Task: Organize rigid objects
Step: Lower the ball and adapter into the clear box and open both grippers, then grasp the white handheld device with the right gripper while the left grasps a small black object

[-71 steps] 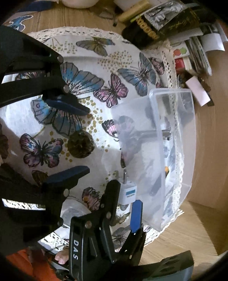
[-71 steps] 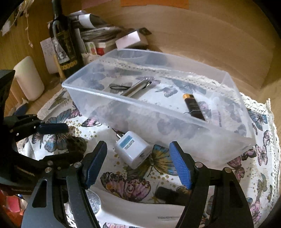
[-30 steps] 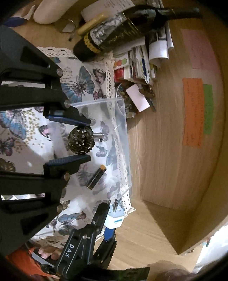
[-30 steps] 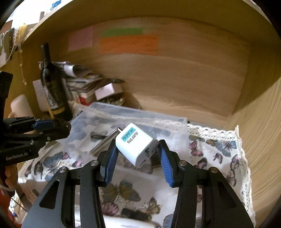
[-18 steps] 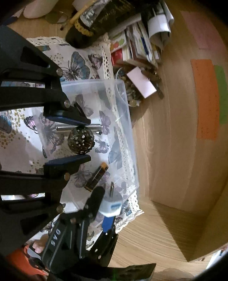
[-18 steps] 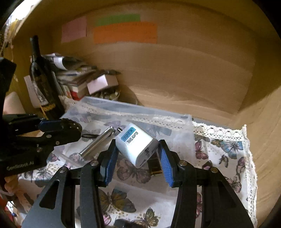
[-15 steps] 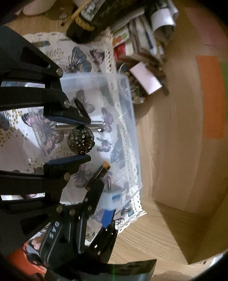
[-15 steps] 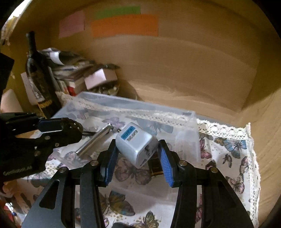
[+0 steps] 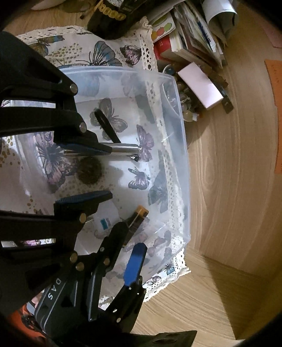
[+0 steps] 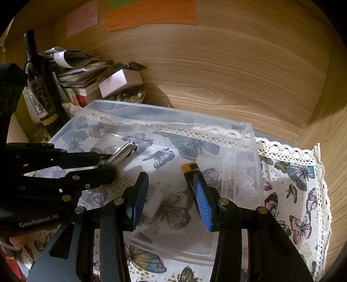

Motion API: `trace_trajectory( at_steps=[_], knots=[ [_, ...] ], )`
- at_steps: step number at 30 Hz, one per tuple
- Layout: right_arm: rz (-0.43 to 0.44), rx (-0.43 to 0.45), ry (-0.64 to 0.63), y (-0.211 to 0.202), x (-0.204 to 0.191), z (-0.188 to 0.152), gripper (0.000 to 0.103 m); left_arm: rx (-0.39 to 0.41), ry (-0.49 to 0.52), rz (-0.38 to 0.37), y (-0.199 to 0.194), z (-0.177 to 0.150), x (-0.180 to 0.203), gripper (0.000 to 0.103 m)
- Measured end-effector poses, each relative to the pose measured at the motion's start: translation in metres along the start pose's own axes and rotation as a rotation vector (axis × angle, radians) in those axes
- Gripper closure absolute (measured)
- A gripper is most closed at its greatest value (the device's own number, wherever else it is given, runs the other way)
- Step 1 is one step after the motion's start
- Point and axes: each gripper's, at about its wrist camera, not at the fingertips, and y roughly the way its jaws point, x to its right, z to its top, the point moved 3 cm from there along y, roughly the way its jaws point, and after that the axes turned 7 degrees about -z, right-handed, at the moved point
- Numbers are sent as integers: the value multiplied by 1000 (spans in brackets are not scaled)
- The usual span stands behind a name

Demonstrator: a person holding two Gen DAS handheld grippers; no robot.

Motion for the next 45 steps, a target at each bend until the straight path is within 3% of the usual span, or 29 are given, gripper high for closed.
trace_trajectory(
  at_steps=[8, 13, 17, 22, 24, 35, 45],
  knots=[
    [-16, 45, -4, -22, -1, 0, 57, 33, 18, 11, -18, 1, 6, 68],
    [-20, 74, -2, -41, 3, -2, 57, 91, 40, 31, -42, 2, 12, 57],
    [-28, 104, -5, -60, 6, -9, 44, 129, 62, 50, -61, -2, 16, 49],
    [-27, 126, -19, -81, 7, -20, 42, 166, 83, 83, -83, -14, 20, 38],
    [-24, 130, -23, -88, 8, -28, 35, 168, 85, 95, -89, -21, 20, 35],
    [36, 55, -61, -94, -5, -88, 20, 99, 47, 151, -101, -84, 10, 30],
    [93, -34, -193, -78, -40, -114, 13, 44, 18, 124, -102, -130, 13, 29]
  ],
)
